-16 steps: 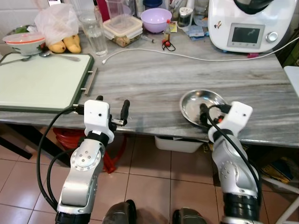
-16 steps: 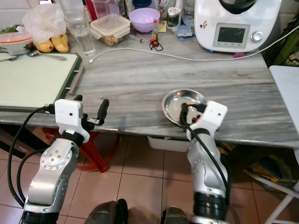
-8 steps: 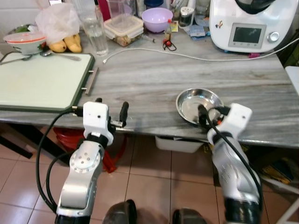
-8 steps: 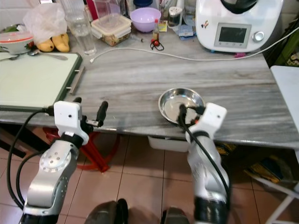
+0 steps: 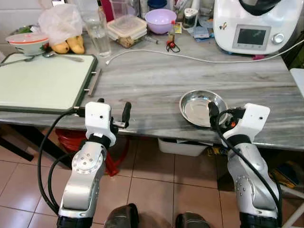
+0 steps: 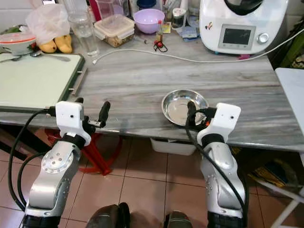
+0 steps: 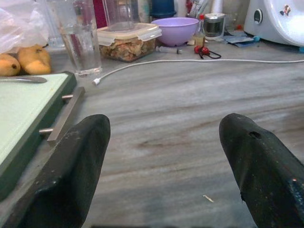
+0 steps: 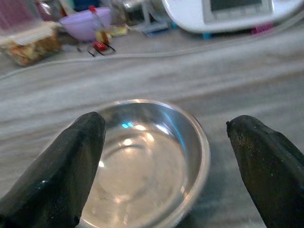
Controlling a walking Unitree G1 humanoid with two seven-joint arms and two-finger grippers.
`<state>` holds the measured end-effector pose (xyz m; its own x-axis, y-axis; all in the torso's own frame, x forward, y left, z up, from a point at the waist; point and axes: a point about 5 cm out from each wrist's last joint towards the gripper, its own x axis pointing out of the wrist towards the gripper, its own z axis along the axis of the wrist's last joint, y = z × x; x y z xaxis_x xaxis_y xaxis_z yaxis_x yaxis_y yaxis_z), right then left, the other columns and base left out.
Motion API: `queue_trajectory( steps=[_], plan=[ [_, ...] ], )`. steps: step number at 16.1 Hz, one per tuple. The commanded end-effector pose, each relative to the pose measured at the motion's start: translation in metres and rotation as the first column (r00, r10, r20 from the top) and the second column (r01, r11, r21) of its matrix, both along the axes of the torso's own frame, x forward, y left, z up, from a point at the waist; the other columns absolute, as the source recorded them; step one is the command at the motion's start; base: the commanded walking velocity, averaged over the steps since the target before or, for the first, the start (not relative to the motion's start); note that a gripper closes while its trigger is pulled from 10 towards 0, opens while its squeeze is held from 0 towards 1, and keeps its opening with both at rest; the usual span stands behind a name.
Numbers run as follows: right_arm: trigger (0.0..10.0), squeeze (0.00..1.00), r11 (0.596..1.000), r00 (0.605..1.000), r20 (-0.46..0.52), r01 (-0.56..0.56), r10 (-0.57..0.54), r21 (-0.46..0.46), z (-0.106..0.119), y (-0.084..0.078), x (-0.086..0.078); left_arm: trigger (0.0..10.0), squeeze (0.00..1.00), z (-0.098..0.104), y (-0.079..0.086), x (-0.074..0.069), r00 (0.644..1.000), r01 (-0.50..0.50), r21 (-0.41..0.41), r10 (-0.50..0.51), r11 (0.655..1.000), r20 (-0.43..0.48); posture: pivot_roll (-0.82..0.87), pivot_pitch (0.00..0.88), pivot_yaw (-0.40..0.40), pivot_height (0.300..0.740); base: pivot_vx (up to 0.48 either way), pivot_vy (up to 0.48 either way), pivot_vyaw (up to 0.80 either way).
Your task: Setting the table
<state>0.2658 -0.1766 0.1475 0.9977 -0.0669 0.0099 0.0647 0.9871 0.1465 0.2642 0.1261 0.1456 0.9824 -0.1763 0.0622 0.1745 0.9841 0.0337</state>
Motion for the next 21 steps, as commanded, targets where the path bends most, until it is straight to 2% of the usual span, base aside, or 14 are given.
queue_trajectory(
  steps=[1, 4, 5, 10, 15, 17, 18, 20, 21],
  plan=[
    [10.0, 0.00, 0.999, 0.999, 0.032, -0.027, 0.028, -0.030, 0.005, 0.004, -0.003, 10.0, 0.00, -0.003, 0.003, -0.001, 1.000, -0.019, 0.011, 0.019, 1.000, -0.013, -0.03, 0.070, 0.061, 0.740, 0.000, 0.000, 0.00],
    [10.0, 0.00, 0.993, 0.997, 0.046, -0.062, 0.067, -0.103, 0.002, 0.012, -0.008, 10.0, 0.00, -0.001, 0.004, 0.002, 1.000, -0.021, 0.015, 0.021, 1.000, -0.008, -0.02, 0.063, 0.054, 0.740, -0.199, 0.000, 0.00],
    [10.0, 0.00, 0.983, 0.995, 0.058, -0.069, 0.079, -0.168, 0.001, 0.016, -0.011, 10.0, 0.00, 0.000, 0.006, 0.004, 1.000, -0.031, 0.014, 0.031, 0.999, -0.002, -0.02, 0.060, 0.051, 0.740, -0.315, 0.000, 0.00],
    [10.0, 0.00, 0.975, 0.994, 0.094, -0.042, 0.064, -0.219, 0.003, 0.011, -0.010, 10.0, 0.00, -0.008, 0.005, -0.001, 0.999, -0.022, 0.011, 0.023, 1.000, -0.032, -0.03, 0.032, 0.061, 0.740, -0.322, 0.000, 0.00],
    [10.0, 0.00, 0.977, 0.996, 0.086, -0.009, 0.027, -0.214, 0.000, 0.012, -0.007, 10.0, 0.00, -0.007, 0.003, 0.001, 0.999, -0.008, 0.010, 0.008, 1.000, -0.031, -0.02, 0.039, 0.060, 0.740, -0.322, 0.000, 0.00],
    [10.0, 0.00, 0.981, 0.996, 0.081, -0.032, 0.048, -0.193, -0.003, 0.015, -0.007, 10.0, 0.00, -0.008, 0.003, 0.001, 0.999, -0.005, 0.008, 0.006, 1.000, -0.032, -0.03, 0.040, 0.061, 0.740, -0.311, 0.000, 0.00],
    [10.0, 0.00, 0.990, 0.996, 0.067, -0.049, 0.058, -0.132, -0.005, 0.016, -0.006, 10.0, 0.00, -0.009, 0.001, 0.000, 0.999, 0.002, 0.008, -0.001, 1.000, -0.039, -0.03, 0.048, 0.061, 0.740, -0.300, 0.000, 0.00],
    [10.0, 0.00, 0.995, 0.997, 0.075, -0.021, 0.029, -0.102, -0.003, 0.014, -0.005, 10.0, 0.00, -0.009, 0.001, -0.001, 0.999, 0.007, 0.010, -0.006, 1.000, -0.040, -0.03, 0.058, 0.062, 0.740, -0.292, 0.000, 0.00],
    [10.0, 0.00, 0.990, 0.997, 0.071, -0.010, 0.020, -0.139, -0.002, 0.012, -0.002, 10.0, 0.00, -0.008, 0.001, 0.000, 0.999, 0.005, 0.009, -0.005, 1.000, -0.037, -0.03, 0.061, 0.059, 0.740, -0.289, 0.000, 0.00]
  ],
)
